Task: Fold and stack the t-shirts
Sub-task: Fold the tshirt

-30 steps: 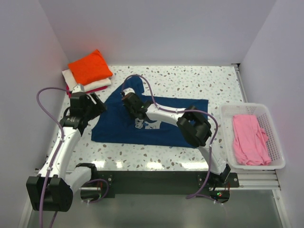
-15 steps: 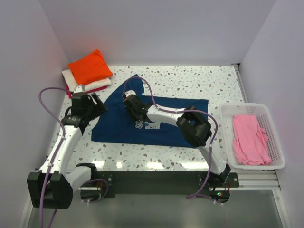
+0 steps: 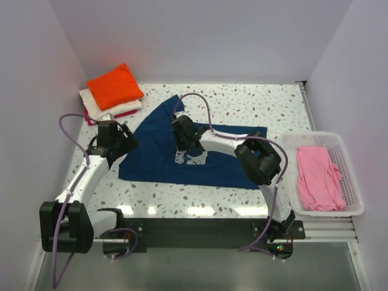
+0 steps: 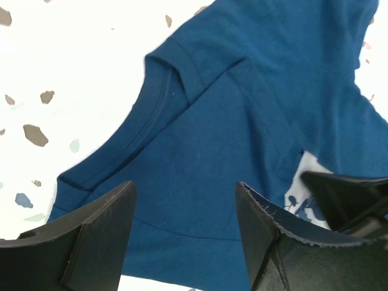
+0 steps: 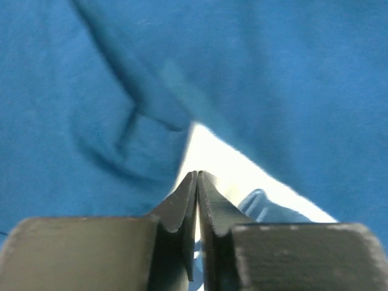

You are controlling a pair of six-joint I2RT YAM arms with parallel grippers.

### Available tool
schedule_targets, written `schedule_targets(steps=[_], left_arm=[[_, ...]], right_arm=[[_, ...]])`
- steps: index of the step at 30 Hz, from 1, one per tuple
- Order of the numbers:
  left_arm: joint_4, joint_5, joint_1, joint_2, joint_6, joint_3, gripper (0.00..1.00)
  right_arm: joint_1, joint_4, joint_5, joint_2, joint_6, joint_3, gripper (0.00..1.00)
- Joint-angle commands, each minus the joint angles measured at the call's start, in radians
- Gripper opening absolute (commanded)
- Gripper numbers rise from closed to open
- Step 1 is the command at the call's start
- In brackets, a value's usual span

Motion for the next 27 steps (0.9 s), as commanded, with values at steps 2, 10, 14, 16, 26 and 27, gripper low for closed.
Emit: schedule_targets(steps=[2, 10, 14, 16, 26, 27], left_arm=[[0.087, -0.008, -0.004, 0.028, -0.02, -0.057, 0.69], [0.145, -0.035, -0.004, 0.085, -0.068, -0.163, 0.63], [0.113, -0.086, -0.004, 0.094, -0.115, -0.186, 0.59], [0.088, -0.123, -0.004, 0.09, -0.13, -0.196, 0.58], [0.033, -0.178, -0.004, 0.06, -0.169, -0.241, 0.58], [0.033, -0.179, -0.004, 0.057, -0.172, -0.247, 0.58]], right_arm=[[-0.034, 0.072, -0.086, -0.08, 0.061, -0.006, 0.16], [-0.028, 0.06, -0.074, -0.075, 0.024, 0.03, 0.2], [-0.006, 0.026, -0.042, -0.034, -0.029, 0.082, 0.23], [0.006, 0.005, -0.013, -0.02, -0.048, 0.112, 0.26], [0.054, -0.054, 0.118, 0.075, -0.111, 0.214, 0.31], [0.054, -0.055, 0.116, 0.081, -0.111, 0.214, 0.31]])
